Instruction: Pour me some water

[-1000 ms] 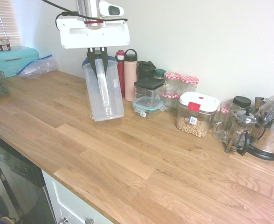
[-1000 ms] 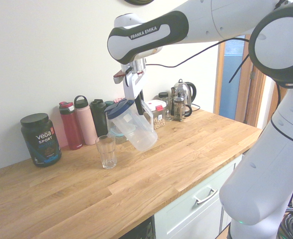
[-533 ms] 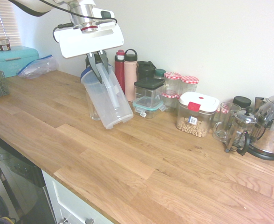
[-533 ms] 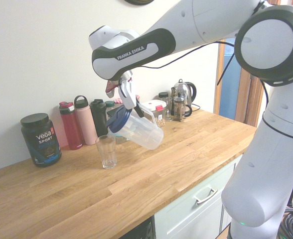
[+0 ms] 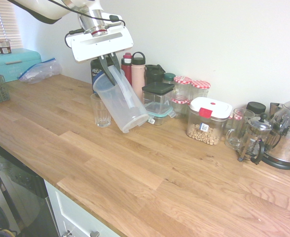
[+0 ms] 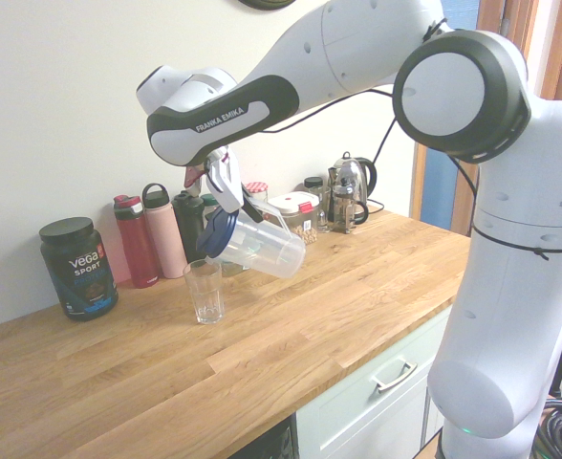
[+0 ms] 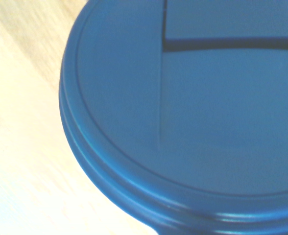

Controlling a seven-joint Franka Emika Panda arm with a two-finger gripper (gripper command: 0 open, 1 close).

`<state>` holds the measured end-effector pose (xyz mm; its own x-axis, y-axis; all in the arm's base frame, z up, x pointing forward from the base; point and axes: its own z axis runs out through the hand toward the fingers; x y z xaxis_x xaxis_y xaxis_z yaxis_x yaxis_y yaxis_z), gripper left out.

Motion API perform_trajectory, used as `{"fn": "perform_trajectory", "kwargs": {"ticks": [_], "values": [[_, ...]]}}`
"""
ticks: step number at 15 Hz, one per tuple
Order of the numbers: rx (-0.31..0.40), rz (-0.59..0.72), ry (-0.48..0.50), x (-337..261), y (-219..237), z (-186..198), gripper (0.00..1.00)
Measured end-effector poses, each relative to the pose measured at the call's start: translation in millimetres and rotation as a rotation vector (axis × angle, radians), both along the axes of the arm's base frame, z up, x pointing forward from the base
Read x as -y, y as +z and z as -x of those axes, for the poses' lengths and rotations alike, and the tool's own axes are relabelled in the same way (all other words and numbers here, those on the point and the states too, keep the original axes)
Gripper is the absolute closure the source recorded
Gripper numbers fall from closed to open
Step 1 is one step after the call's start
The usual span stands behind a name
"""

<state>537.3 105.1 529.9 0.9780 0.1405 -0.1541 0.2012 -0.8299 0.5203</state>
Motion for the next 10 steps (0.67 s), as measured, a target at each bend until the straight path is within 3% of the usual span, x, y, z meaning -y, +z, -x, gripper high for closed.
{"fn": "perform_trajectory", "kwargs": {"ticks": [10], "values": [[-0.058, 0.127, 0.039, -18, -1, -1, 1.0]]}}
